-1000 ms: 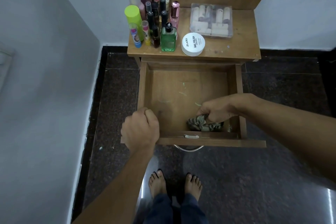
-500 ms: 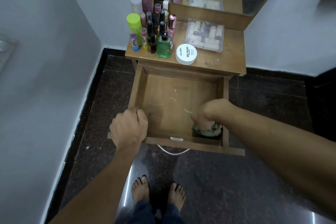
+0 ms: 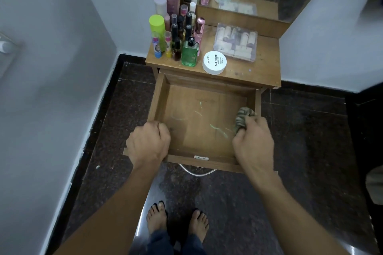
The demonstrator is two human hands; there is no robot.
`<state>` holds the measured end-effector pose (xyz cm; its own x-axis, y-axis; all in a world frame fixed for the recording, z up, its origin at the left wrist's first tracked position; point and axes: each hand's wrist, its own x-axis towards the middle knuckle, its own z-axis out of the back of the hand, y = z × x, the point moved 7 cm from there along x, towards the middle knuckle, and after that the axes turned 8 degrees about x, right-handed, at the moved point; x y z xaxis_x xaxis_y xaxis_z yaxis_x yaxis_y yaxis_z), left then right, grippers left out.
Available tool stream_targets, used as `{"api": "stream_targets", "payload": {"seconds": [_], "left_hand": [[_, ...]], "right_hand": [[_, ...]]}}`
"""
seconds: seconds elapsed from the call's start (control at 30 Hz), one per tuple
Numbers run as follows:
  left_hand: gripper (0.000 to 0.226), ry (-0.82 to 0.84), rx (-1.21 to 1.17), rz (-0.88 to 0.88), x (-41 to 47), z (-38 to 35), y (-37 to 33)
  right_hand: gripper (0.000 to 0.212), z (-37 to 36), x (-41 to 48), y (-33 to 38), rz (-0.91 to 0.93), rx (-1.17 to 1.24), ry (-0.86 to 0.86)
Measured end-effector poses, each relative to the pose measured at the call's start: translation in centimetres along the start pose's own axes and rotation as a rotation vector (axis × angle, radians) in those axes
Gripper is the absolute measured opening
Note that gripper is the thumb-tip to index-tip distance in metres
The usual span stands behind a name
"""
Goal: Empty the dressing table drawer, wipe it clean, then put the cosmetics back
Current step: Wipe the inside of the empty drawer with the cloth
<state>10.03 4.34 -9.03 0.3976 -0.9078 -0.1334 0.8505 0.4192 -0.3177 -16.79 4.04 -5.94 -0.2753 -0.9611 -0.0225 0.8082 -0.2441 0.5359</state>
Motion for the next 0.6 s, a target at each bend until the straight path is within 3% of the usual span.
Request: {"api": "stream_targets", "payload": {"seconds": [0.3, 0.6], "left_hand": [[0.037, 0.017, 0.006, -0.046, 0.1, -0.2, 0.0], [0.037, 0.052, 0.031, -0.029, 0.3, -0.5, 0.2]], "right_hand": [[0.02, -5.5, -0.1, -1.5, -0.18, -0.243, 0.175], [0.038, -8.9, 1.3, -3.1, -0.392, -0.327, 0.382]]}}
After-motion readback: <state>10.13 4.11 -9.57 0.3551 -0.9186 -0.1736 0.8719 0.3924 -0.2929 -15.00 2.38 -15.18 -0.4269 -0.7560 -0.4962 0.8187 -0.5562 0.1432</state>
